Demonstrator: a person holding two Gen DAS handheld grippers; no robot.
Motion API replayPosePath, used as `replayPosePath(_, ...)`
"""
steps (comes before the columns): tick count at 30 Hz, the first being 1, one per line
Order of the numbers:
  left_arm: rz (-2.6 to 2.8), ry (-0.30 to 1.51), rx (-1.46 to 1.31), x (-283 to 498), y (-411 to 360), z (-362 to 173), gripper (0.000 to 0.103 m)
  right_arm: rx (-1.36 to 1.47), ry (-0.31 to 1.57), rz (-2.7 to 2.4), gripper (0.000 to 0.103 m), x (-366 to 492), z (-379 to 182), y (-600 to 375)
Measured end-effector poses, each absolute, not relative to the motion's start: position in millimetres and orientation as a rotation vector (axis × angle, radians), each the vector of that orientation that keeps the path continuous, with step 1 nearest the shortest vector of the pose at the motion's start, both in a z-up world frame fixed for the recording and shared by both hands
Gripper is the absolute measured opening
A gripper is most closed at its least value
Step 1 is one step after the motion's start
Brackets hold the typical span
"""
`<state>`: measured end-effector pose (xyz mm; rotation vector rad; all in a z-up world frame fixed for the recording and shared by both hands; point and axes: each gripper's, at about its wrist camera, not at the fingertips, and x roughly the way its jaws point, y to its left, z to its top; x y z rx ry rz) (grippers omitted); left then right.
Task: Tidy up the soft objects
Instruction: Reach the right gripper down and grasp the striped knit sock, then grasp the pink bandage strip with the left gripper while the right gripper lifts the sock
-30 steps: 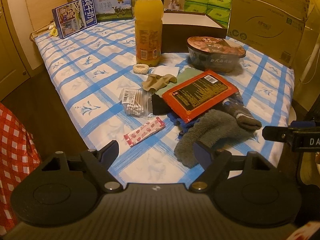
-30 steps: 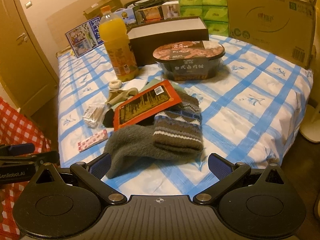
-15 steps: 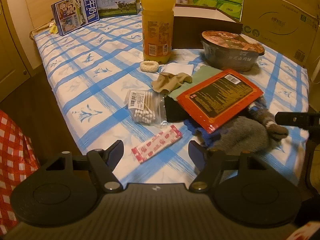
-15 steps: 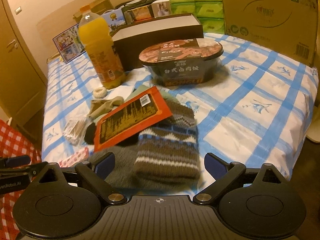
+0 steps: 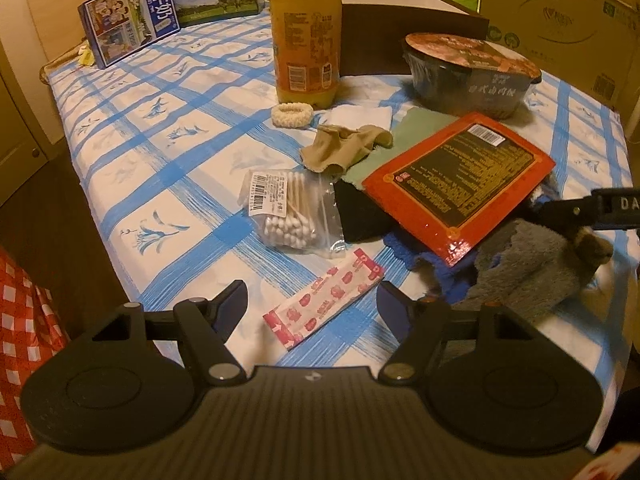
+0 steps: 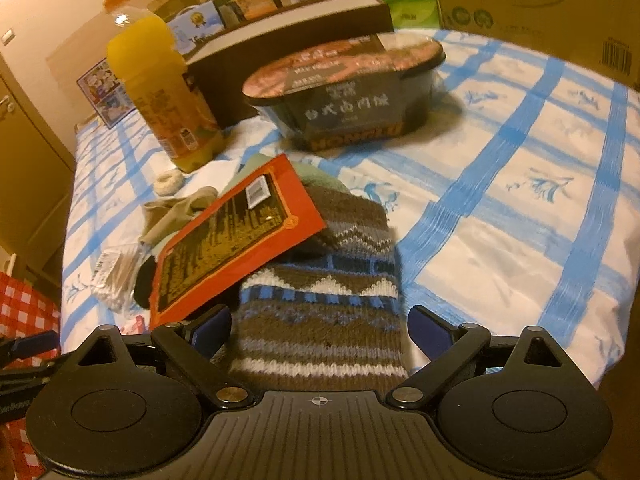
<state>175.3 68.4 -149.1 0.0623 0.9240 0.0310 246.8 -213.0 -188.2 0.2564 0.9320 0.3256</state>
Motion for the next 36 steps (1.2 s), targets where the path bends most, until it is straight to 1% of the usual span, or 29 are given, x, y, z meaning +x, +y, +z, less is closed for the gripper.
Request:
replayPosePath(2,0.023,0.925,0.068,177.1,70.1,-152.3,0.069,0.271,0.945,0.324,0.092,251.3,-193.7,-214.1)
replayPosePath(4,0.017,0.931,0.075,178.6,71.1,-155.0,0.069,0.291,0.962,0.331,0.083,254.3,-198.6,-215.5)
replayPosePath(5,0.012,0.932,0.077,179.3,71.6,-156.5,0.069,0.301,0.971,0.335,0.081,255.3,-200.6,-216.3)
replayPosePath(6,0.008,0.933,0.079,180.0,72.0,-157.6,0.069,0.306,0.973,0.335,0.075,255.7,-201.9,-217.1)
replayPosePath(7,0.004,0.935,0.083,180.9,72.2,-158.7,0.068,0.303,0.971,0.338,0.067,255.7,-202.2,-217.8)
replayPosePath(8,0.0,0.936,0.086,181.7,72.3,-159.7,0.068,0.296,0.969,0.343,0.063,255.7,-201.9,-218.0)
replayPosePath(10,-0.01,0.936,0.091,182.9,72.1,-161.6,0.067,0.279,0.957,0.344,0.049,253.6,-200.1,-220.0)
replayPosePath(11,-0.014,0.936,0.094,183.7,71.8,-162.4,0.066,0.27,0.952,0.347,0.045,252.6,-198.8,-221.5)
replayPosePath(12,-0.02,0.937,0.098,184.3,71.4,-163.4,0.065,0.261,0.944,0.348,0.038,251.8,-197.4,-222.9)
replayPosePath(13,-0.024,0.937,0.103,184.9,70.8,-164.4,0.065,0.254,0.933,0.347,0.034,250.7,-195.7,-225.0)
replayPosePath(15,-0.033,0.941,0.116,186.3,69.9,-166.8,0.063,0.244,0.923,0.345,0.031,249.1,-192.0,-229.9)
replayPosePath(18,-0.048,0.948,0.129,188.1,69.3,-170.3,0.057,0.219,0.903,0.326,0.029,246.1,-185.9,-236.4)
replayPosePath(23,-0.075,0.965,0.167,192.1,69.0,-179.1,0.05,0.198,0.88,0.281,0.029,239.8,-178.1,-250.6)
replayPosePath(29,-0.131,0.974,0.202,196.0,71.3,-185.5,0.049,0.225,0.876,0.24,0.029,237.8,-175.6,-268.0)
replayPosePath(36,-0.219,0.979,0.236,202.9,71.2,-188.0,0.039,0.258,0.866,0.23,0.029,239.5,-174.6,-275.2)
